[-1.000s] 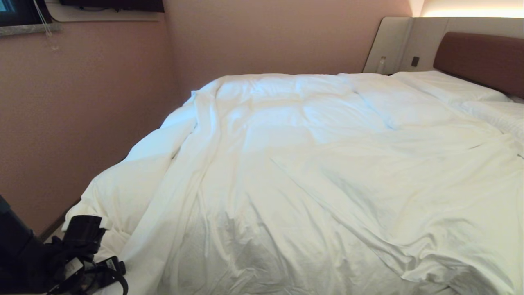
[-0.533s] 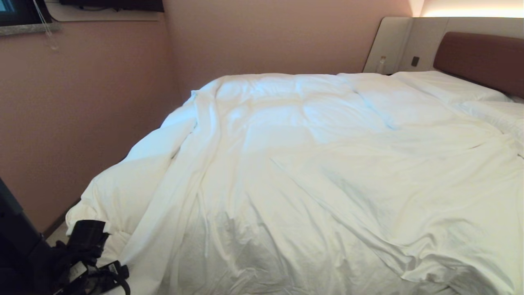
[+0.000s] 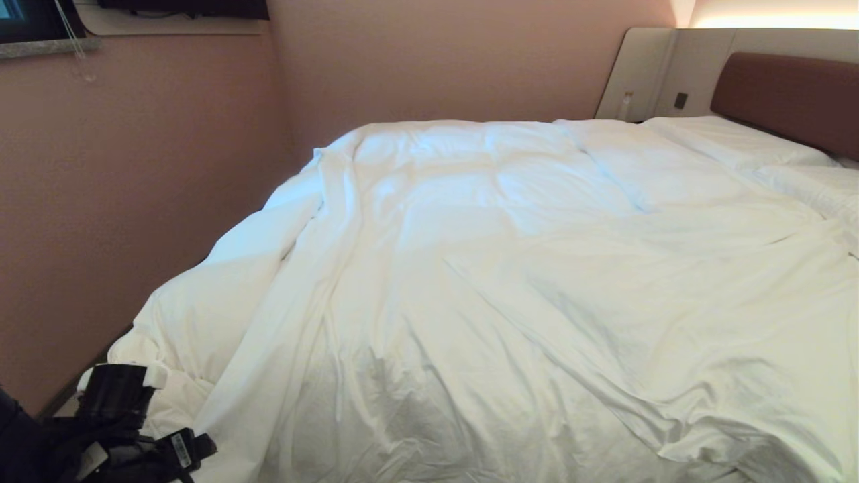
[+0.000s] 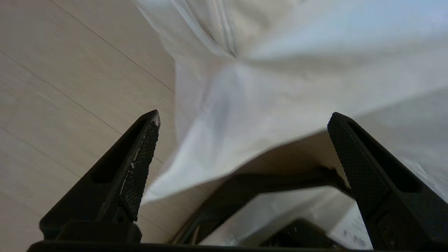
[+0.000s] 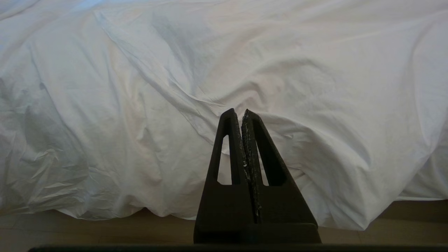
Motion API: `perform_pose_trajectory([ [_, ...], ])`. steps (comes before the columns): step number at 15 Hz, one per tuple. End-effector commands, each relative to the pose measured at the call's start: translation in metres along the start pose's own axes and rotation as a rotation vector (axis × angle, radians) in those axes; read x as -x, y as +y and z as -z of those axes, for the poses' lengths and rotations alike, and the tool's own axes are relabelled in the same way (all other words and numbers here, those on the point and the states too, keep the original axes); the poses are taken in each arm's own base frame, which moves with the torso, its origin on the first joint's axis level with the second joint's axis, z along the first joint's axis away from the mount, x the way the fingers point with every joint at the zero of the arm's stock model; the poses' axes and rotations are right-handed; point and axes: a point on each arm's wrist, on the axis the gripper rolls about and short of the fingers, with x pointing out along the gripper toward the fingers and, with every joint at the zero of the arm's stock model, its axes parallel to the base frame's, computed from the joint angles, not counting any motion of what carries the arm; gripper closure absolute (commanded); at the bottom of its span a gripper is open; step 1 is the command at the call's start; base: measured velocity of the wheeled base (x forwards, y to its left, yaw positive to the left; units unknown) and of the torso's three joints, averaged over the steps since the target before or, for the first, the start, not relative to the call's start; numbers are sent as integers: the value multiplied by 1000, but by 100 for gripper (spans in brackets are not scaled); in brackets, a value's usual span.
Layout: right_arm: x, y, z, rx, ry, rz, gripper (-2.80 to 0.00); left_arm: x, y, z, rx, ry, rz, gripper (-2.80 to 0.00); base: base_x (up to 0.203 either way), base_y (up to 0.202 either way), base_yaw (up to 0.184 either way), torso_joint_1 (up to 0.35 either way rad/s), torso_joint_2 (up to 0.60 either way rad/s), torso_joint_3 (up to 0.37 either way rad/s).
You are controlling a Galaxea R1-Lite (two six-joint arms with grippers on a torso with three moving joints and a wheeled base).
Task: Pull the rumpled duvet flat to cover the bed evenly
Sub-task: Flatten the corners of the folded blanket
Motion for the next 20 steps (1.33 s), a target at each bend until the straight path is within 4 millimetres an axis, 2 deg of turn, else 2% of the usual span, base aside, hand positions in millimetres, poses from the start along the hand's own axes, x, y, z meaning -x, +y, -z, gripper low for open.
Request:
perform_pose_trajectory([
  [1,0,0,0,0,1,-1,0,0,1,1,3,8,11,-280,0,0,0,0,0,0],
  [11,0,0,0,0,1,-1,0,-38,0,6,1,70,-33,-280,0,0,0,0,0,0],
  [20,0,0,0,0,1,-1,0,-49,1,10,-3,89,-46,-280,0,0,0,0,0,0],
])
